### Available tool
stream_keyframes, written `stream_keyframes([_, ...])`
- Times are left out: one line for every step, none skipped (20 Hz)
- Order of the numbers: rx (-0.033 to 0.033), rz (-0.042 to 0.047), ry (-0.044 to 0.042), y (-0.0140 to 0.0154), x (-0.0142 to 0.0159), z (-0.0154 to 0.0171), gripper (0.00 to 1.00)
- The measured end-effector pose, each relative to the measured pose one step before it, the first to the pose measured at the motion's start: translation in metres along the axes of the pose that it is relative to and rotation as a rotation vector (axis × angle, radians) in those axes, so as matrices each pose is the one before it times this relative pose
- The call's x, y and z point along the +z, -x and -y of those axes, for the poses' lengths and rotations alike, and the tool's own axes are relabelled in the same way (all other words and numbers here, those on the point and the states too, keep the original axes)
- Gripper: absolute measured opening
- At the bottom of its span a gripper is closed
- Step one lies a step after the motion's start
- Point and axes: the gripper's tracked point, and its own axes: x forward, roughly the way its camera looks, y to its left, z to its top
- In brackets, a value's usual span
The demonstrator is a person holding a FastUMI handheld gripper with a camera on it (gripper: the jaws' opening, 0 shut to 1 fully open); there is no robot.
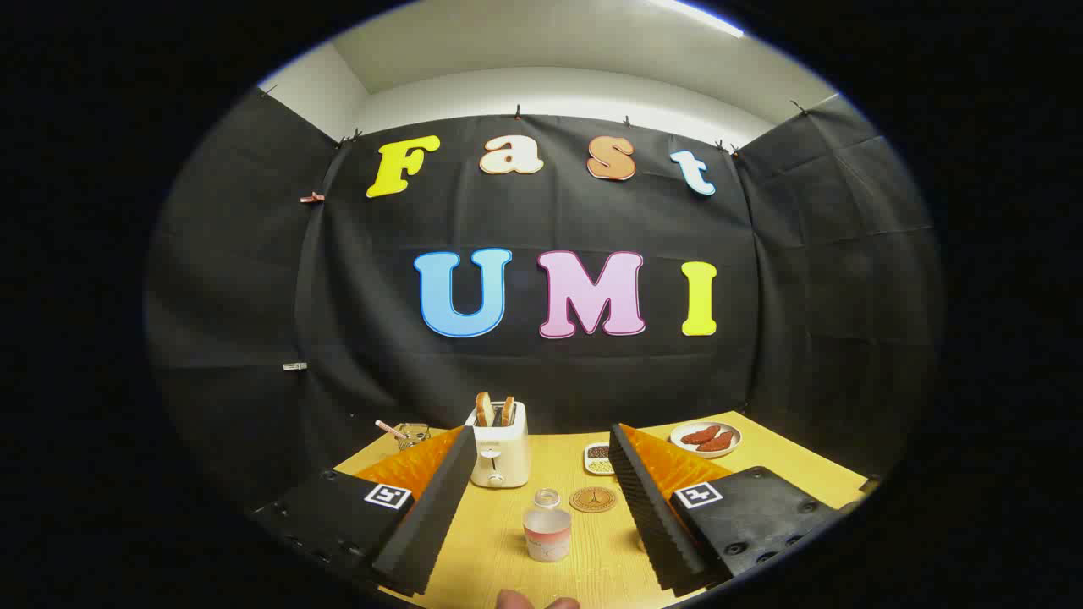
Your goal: Take the bottle from table, then pour the juice into the cup, finally place the bottle on the coaster
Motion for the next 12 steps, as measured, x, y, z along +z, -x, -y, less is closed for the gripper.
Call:
stream_keyframes([-0.00081, -0.00093, -0.00265, 0.00152, -0.0006, -0.00041, 0.97])
stream_keyframes([-0.00009, -0.00073, -0.0025, 0.00117, -0.00009, -0.0003, 0.97])
stream_keyframes([0.00063, 0.00034, -0.00126, 0.00076, 0.00004, -0.0006, 0.97])
stream_keyframes([-0.00478, 0.00368, -0.00003, 0.00112, 0.00021, 0.00121, 0.97])
stream_keyframes([-0.00602, 0.00441, 0.00009, 0.00071, 0.00073, 0.00188, 0.97])
stream_keyframes([-0.00676, 0.00145, -0.00099, 0.00054, -0.00019, 0.00185, 0.97])
stream_keyframes([-0.00369, 0.00081, -0.00172, -0.0001, -0.00127, 0.00073, 0.97])
stream_keyframes([0.00029, -0.00023, -0.00293, -0.00018, -0.00064, 0.00076, 0.97])
stream_keyframes([0.00334, 0.00098, -0.00151, 0.0007, -0.00082, -0.00032, 0.97])
stream_keyframes([0.00317, -0.00074, -0.00003, -0.00024, -0.00029, -0.00001, 0.97])
stream_keyframes([0.00214, -0.00042, 0.00217, 0.00018, -0.00099, 0.00069, 0.97])
stream_keyframes([-0.00139, -0.00146, 0.0019, 0.00055, -0.00047, 0.00158, 0.97])
